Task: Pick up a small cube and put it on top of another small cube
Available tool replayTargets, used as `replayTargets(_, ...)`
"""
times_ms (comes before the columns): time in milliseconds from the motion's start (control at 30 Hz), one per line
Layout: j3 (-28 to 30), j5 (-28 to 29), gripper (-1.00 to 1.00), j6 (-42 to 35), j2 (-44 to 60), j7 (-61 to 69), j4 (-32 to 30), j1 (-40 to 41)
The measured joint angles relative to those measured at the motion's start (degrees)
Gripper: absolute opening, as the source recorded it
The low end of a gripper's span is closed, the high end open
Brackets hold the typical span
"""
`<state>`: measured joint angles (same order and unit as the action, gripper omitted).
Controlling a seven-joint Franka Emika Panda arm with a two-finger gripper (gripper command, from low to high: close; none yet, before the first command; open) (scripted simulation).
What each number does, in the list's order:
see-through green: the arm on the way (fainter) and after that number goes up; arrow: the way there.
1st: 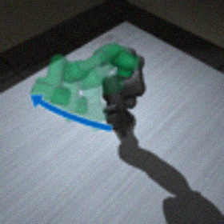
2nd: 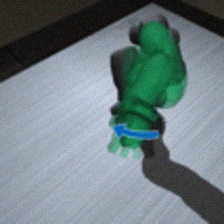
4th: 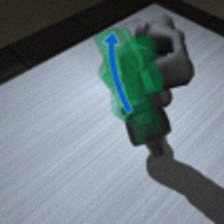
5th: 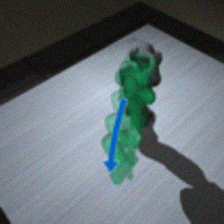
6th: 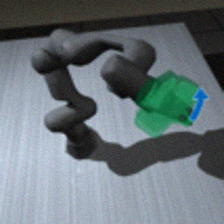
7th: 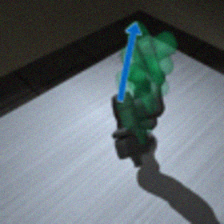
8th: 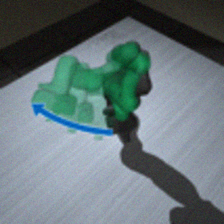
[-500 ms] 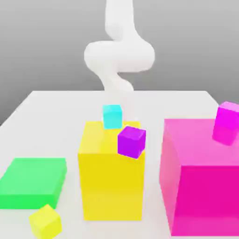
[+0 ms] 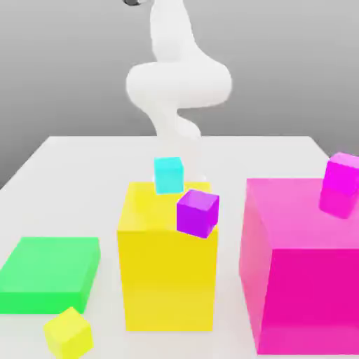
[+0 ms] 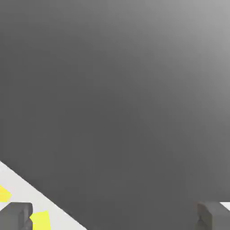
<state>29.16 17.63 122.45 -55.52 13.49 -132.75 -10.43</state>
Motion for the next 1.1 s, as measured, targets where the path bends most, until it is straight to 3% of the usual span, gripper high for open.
replayTargets(267,17.60,7.66,0.00,2.81,5.41,25.36,-1.18,-9.07)
replayTargets(467,33.98,12.99,0.00,7.65,13.29,42.61,-1.85,-21.89)
replayTargets(700,61.37,22.87,0.00,13.34,20.00,57.13,-1.44,-50.28)
replayTargets(867,80.64,38.01,0.00,12.04,14.58,60.47,0.59,-73.87)
replayTargets(1000,92.11,48.66,0.00,14.12,7.78,57.20,3.46,-84.42)
replayTargets(1033,93.68,50.20,-1.00,14.63,6.71,56.45,3.95,-85.62)
replayTargets(1100,93.68,50.25,-1.00,14.60,6.71,56.42,3.95,-85.62)
